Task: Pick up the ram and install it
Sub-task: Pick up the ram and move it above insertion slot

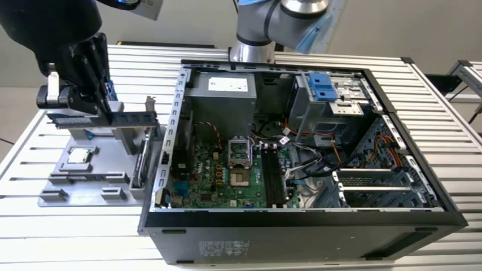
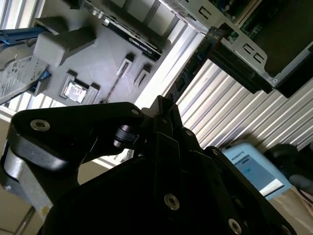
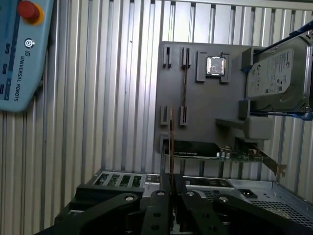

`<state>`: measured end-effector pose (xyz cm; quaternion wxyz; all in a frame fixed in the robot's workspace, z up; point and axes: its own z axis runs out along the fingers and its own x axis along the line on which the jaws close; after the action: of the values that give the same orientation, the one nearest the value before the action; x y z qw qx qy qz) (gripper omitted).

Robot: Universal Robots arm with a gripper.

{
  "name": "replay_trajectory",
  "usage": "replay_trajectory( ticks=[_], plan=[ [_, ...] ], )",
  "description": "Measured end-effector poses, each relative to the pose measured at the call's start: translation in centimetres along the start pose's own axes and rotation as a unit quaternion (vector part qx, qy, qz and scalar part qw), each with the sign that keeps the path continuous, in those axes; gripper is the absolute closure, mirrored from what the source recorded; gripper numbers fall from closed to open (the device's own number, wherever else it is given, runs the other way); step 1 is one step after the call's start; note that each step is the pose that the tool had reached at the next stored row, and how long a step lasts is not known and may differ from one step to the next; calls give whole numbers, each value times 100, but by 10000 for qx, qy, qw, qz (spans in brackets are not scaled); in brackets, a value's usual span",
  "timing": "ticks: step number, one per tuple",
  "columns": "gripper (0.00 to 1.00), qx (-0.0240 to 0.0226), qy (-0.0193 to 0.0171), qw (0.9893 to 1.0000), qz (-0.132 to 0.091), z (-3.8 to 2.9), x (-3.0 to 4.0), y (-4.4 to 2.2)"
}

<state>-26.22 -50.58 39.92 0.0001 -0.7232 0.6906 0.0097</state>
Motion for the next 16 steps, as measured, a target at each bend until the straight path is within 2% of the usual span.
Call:
replay_trajectory(
  ticks=[16],
  plan=[
    [100, 0, 0, 10000, 0, -3, 8, -169]
  ],
)
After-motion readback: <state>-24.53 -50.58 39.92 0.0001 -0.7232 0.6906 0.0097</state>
